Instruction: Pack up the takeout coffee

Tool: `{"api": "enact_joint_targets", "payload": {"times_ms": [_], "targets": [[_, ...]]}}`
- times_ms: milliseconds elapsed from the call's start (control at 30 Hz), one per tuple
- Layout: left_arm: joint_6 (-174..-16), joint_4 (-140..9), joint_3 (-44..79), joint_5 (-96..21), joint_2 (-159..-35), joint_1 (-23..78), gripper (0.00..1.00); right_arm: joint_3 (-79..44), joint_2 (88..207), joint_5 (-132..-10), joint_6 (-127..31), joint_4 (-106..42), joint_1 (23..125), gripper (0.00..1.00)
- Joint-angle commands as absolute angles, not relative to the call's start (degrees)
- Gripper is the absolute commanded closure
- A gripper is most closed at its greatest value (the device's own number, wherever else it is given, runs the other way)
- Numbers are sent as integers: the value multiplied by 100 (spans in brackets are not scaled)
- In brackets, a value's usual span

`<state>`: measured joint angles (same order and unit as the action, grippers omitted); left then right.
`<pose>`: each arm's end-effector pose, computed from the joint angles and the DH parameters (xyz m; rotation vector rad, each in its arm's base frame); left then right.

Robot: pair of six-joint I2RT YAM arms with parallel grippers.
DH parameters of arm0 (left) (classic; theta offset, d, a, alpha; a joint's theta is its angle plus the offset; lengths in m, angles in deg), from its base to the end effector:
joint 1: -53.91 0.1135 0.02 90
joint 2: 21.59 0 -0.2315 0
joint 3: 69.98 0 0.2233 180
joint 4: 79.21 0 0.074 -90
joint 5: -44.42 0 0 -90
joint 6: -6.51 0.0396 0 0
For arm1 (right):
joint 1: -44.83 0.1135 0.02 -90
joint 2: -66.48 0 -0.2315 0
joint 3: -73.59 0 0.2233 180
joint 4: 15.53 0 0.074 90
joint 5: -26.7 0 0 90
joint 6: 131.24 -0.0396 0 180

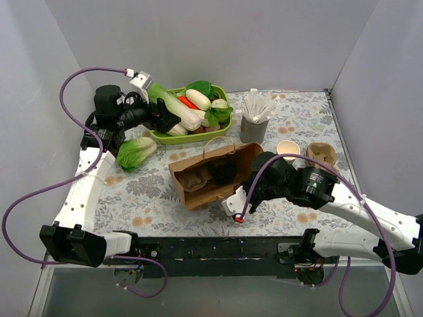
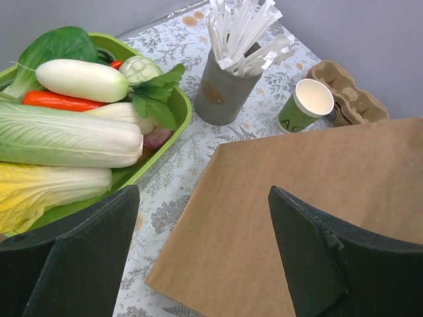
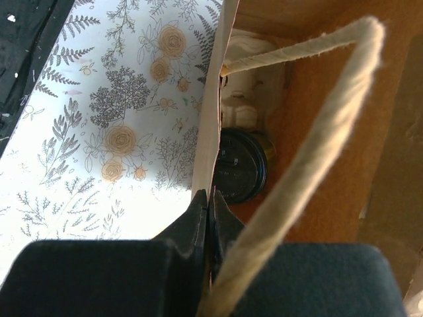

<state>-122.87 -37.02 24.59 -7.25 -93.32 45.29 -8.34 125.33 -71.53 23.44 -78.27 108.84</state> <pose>0.2458 -0.0621 0.3852 -0.0543 2.0165 -1.1865 0.0794 0.1758 0.3269 -2.0684 0.9088 0.1562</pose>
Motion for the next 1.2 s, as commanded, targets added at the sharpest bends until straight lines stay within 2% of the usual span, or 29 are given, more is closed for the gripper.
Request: {"api": "enact_joint_targets", "payload": {"times_ms": [0,333,433,467,667,800,933,1033,1167], "targets": [[-12304,-3902,2462,-647,-9278,4530,20,-1239,12528,-7086,2318,-7840,10926,99],[-12120,-3876,2331,-199,-9182,4530,19,-1881,12871,-7121,2151,-8147,10935,99],[-12137,-3884,2243,-137,-9156,4530,19,-1863,12950,-7060,2047,-8201,10935,87],[-12137,-3876,2234,-102,-9147,4530,19,-1881,12968,-7025,2002,-8201,10935,77],[-12076,-3867,2181,-128,-9041,4530,19,-2250,13091,-6612,1756,-7981,10935,50],[-12137,-3884,2163,-128,-8954,4530,19,-2320,13100,-6401,1791,-7928,10943,39],[-12137,-3823,2207,-207,-8822,4530,18,-2504,13082,-5988,1712,-7455,10935,23],[-12216,-3744,2260,-365,-8751,4530,15,-2575,13065,-5707,1721,-6971,10926,15],[-12234,-3568,2444,-541,-8707,4530,11,-2663,13055,-5556,1590,-6243,10768,11]]}}
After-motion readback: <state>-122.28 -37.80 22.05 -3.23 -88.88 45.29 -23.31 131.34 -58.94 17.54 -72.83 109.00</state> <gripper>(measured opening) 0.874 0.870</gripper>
